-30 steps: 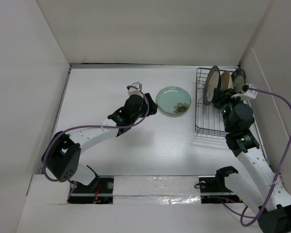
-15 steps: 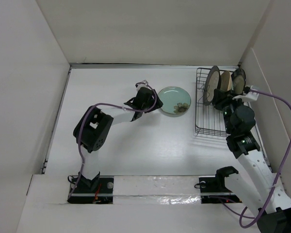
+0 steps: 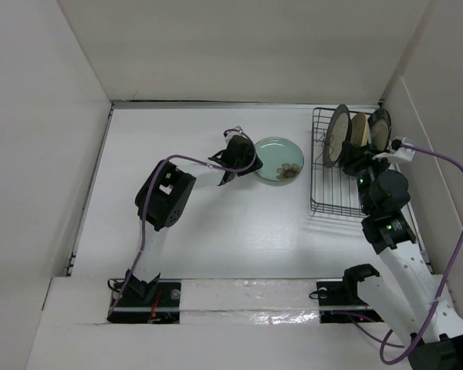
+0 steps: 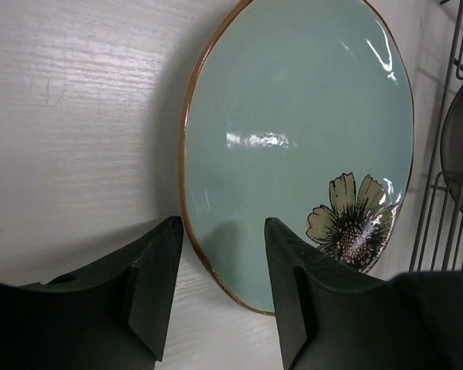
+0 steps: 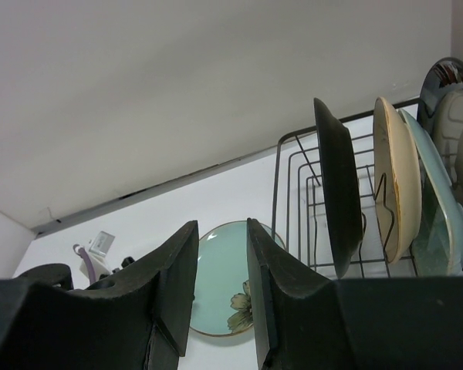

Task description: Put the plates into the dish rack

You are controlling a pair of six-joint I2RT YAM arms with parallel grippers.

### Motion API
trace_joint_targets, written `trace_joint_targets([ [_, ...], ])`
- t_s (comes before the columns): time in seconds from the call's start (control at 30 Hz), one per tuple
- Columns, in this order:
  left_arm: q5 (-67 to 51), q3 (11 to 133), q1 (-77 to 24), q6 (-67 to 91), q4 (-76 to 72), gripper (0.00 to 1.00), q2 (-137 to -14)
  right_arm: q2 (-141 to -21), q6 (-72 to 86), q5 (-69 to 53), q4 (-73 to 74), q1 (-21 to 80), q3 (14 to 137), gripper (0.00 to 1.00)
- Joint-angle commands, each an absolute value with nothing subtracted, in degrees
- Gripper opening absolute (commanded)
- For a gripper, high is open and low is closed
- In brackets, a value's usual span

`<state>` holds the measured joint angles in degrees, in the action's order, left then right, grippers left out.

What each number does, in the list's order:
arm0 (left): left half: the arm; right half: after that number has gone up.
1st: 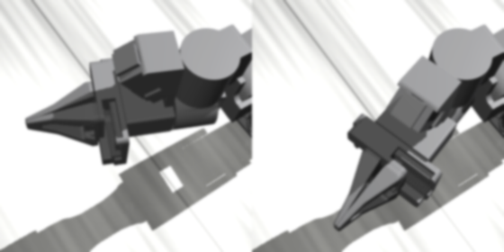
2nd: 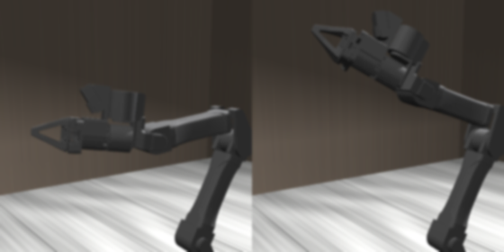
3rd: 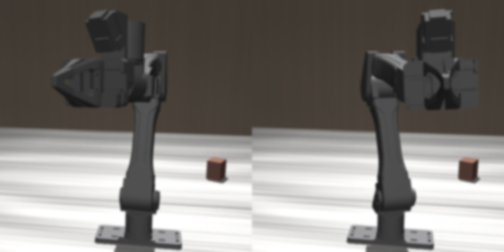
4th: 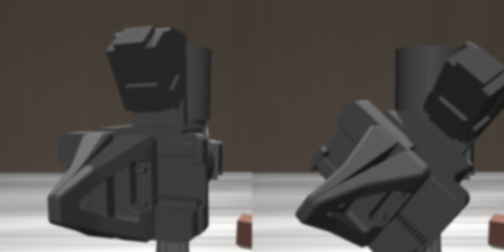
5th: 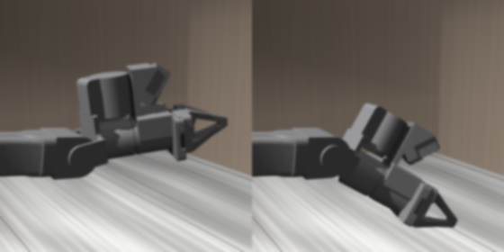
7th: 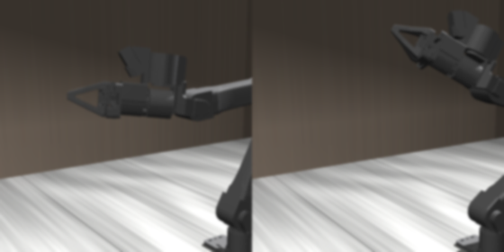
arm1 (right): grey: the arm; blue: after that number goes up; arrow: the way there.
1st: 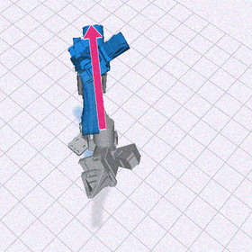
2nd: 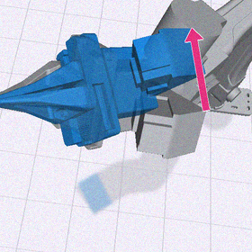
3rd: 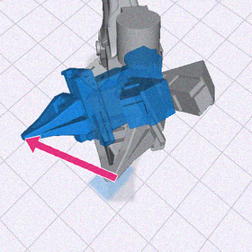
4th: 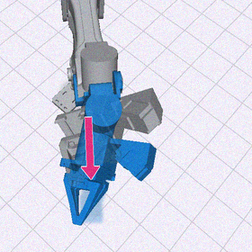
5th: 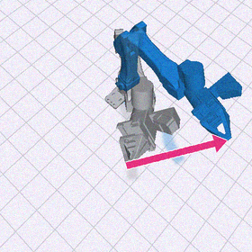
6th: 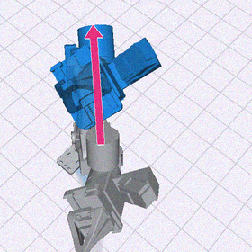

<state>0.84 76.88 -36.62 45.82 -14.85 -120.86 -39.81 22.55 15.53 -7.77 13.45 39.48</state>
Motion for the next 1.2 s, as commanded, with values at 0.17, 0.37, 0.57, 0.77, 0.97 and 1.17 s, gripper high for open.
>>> trace_joint_targets([
  [0.17, 0.26, 78.84, -36.39, 49.3, -19.5, 0.32, -124.28, -40.25, 23.29, 14.24, -10.55, 13.01, 39.38, 0.37],
  [0.37, 0.79, 75.24, -35.69, 48.43, -24.96, 0.0, -122.88, -40.43, 22.85, 14.24, -10.55, 12.48, 39.2, 0.37],
  [0.57, 3.51, 60.84, -30.95, 45.97, -34.97, 0.0, -107.72, -42.01, 21.98, 11.7, -10.9, 12.48, 39.55, 0.41],
  [0.77, 7.64, 47.83, -29.36, 42.29, -35.25, 0.0, -85.31, -46.39, 20.83, 2.49, -11.77, 12.48, 41.13, 0.71],
  [0.97, 6.77, 44.56, -29.36, 40.08, -28.57, 0.0, -65.96, -52.2, 21.26, -15.18, -14.41, 12.48, 42.89, 0.91],
  [1.17, 0.45, 44.12, -28.83, 38.58, -22.5, 0.0, -55.74, -59.4, 23.73, -28.03, -21.44, 17.39, 43.77, 0.99],
])
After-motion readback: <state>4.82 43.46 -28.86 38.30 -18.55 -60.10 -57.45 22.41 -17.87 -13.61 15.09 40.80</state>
